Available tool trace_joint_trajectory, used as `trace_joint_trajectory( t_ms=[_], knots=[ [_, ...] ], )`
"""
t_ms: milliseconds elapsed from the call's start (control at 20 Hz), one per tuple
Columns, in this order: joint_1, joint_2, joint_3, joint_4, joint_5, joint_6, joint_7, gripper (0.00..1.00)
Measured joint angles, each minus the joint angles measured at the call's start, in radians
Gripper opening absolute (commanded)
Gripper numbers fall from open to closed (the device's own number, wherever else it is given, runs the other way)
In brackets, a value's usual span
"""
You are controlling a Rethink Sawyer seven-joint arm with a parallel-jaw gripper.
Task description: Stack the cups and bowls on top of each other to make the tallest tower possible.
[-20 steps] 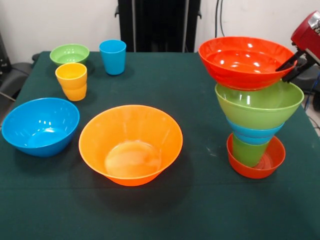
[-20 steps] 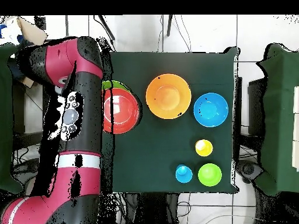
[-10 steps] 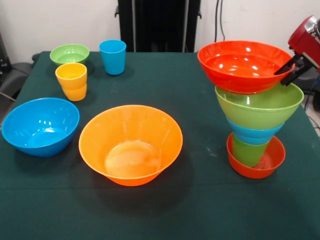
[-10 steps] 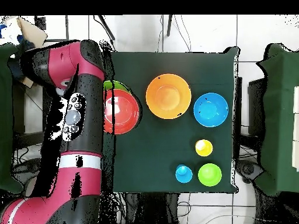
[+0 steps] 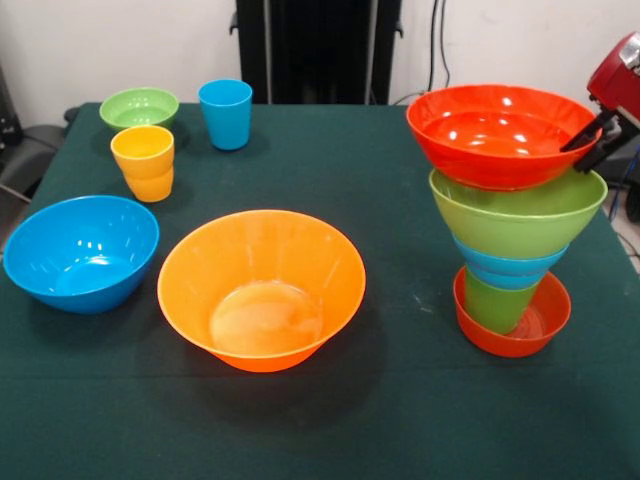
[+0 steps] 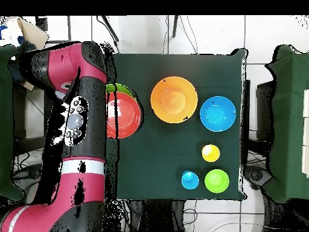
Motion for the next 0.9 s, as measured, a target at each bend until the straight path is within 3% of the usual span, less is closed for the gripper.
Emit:
trace_joint_trajectory(
  t_ms=[900],
  knots=[
    [0.002,0.007,0.024,-0.004,0.000,0.000,0.000,0.00]
  ],
)
